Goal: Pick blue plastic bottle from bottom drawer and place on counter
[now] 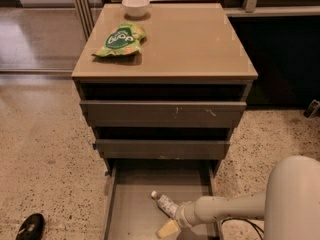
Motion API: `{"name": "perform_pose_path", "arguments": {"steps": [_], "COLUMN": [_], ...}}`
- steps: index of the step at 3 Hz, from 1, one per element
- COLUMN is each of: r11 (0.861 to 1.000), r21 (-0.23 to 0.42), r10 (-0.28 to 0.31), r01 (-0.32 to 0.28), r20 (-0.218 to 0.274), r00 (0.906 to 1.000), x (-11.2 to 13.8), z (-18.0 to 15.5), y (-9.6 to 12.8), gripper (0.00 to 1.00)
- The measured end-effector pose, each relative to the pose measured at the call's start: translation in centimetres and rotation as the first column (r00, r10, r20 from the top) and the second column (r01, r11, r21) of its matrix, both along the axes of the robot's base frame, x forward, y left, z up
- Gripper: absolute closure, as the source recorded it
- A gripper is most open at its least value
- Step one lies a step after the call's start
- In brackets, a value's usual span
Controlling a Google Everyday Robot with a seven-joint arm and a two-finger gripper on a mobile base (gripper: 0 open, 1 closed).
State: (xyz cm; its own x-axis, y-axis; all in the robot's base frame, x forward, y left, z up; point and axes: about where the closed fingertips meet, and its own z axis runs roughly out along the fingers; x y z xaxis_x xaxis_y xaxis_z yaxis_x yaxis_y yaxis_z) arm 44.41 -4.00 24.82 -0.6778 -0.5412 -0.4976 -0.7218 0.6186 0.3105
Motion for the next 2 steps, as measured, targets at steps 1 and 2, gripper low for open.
{"name": "perform_pose_path", "arguments": {"steps": [1,2], "r11": [0.999,0.997], "r21": [0.046,0.081], "r10": [-0.005,0.002], "r01": [0.005,0.001], "r20": [-0.017,-0.037], "r00": [0.9998,0.9993], "x": [1.7,2.3], "z": [-1.2,-2.6], "y": [1.0,2.0], "gripper": [0.0,0.0]}}
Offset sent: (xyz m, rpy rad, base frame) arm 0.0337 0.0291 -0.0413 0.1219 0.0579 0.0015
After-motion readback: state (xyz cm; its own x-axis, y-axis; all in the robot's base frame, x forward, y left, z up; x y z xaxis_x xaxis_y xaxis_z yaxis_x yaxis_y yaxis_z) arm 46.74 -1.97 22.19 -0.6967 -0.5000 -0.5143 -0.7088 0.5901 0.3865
